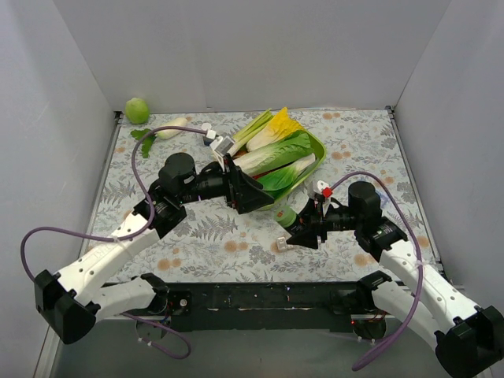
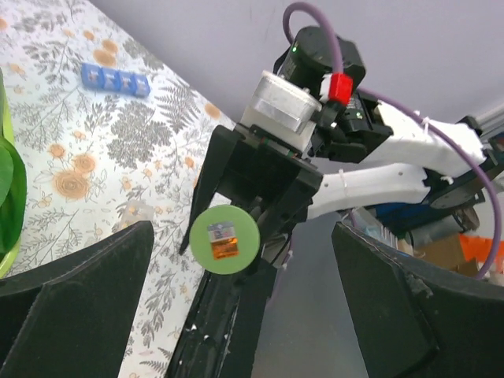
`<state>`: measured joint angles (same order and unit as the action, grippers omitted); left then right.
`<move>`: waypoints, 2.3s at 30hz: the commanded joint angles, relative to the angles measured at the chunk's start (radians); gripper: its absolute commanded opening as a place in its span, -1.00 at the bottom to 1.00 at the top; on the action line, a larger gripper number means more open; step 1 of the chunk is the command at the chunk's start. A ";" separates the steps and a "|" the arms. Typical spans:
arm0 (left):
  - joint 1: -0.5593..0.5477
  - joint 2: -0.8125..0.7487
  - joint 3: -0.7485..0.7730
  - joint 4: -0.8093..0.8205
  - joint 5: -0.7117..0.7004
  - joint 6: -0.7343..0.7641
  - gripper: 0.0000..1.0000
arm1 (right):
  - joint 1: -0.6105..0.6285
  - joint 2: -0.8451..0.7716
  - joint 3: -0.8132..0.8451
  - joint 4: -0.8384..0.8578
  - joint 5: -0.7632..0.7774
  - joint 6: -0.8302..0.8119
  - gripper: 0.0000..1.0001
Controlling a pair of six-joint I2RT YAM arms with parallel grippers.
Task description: Sort the pills into containers
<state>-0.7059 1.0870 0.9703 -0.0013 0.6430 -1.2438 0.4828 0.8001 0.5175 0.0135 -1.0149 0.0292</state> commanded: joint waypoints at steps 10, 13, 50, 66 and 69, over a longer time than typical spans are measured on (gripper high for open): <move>-0.093 0.138 0.129 -0.198 -0.278 -0.219 0.84 | -0.001 0.002 0.148 -0.201 0.202 -0.405 -0.97; -0.110 0.188 0.166 -0.250 -0.292 -0.233 0.71 | -0.001 0.004 0.150 -0.204 0.214 -0.420 -0.97; -0.173 0.384 0.361 -0.494 0.260 0.467 -0.67 | -0.001 0.016 0.067 0.043 -0.033 -0.004 -0.97; -0.096 0.164 0.309 -0.277 0.084 0.465 0.96 | -0.015 0.014 -0.053 0.337 -0.179 0.283 -0.97; -0.063 0.070 0.269 -0.204 -0.003 0.333 0.96 | -0.016 0.008 -0.005 0.162 -0.159 0.104 -0.97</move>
<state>-0.8059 1.3266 1.2709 -0.3626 0.7513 -0.7532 0.4713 0.8291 0.4248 0.3271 -1.1667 0.3328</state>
